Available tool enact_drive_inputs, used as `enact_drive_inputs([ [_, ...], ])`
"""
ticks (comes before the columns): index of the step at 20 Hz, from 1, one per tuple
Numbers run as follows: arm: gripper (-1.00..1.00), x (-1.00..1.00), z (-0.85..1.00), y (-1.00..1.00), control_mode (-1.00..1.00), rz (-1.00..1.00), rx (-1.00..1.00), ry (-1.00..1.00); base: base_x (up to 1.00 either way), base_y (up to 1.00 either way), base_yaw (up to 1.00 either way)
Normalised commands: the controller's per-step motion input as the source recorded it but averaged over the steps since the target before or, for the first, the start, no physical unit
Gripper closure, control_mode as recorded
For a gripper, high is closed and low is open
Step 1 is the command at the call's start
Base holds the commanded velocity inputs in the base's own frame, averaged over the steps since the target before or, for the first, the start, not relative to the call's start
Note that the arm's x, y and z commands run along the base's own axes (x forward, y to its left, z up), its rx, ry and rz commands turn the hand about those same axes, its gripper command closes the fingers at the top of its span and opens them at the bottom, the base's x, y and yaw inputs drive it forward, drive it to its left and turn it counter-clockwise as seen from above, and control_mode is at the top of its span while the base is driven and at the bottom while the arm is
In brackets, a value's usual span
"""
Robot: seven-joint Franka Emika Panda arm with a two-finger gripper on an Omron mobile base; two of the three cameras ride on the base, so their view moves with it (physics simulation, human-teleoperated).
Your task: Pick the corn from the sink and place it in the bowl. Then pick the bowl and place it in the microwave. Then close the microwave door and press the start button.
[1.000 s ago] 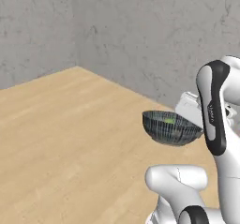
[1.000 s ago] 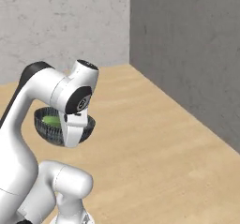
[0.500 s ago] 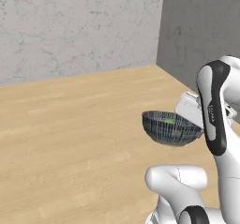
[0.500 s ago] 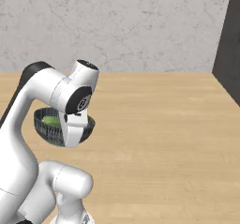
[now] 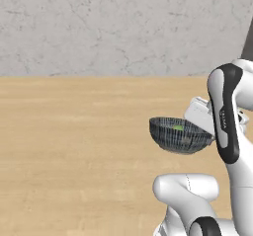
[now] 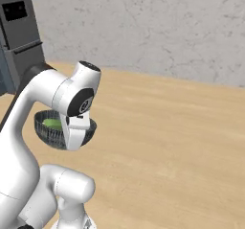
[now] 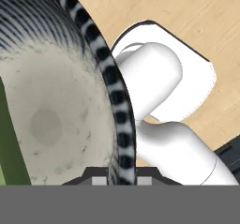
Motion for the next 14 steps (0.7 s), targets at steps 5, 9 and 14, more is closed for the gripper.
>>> enact_drive_inputs([
  [5, 1.0, 0.0, 0.0, 0.0, 1.0, 0.0, 0.0, 0.0, 0.16, 0.0, 0.49],
  [9, 1.0, 0.0, 0.0, 0.0, 1.0, 0.0, 0.0, 0.0, 0.33, 0.0, 0.47],
  [14, 1.0, 0.0, 0.0, 0.0, 1.0, 0.0, 0.0, 0.0, 0.38, 0.0, 0.5],
])
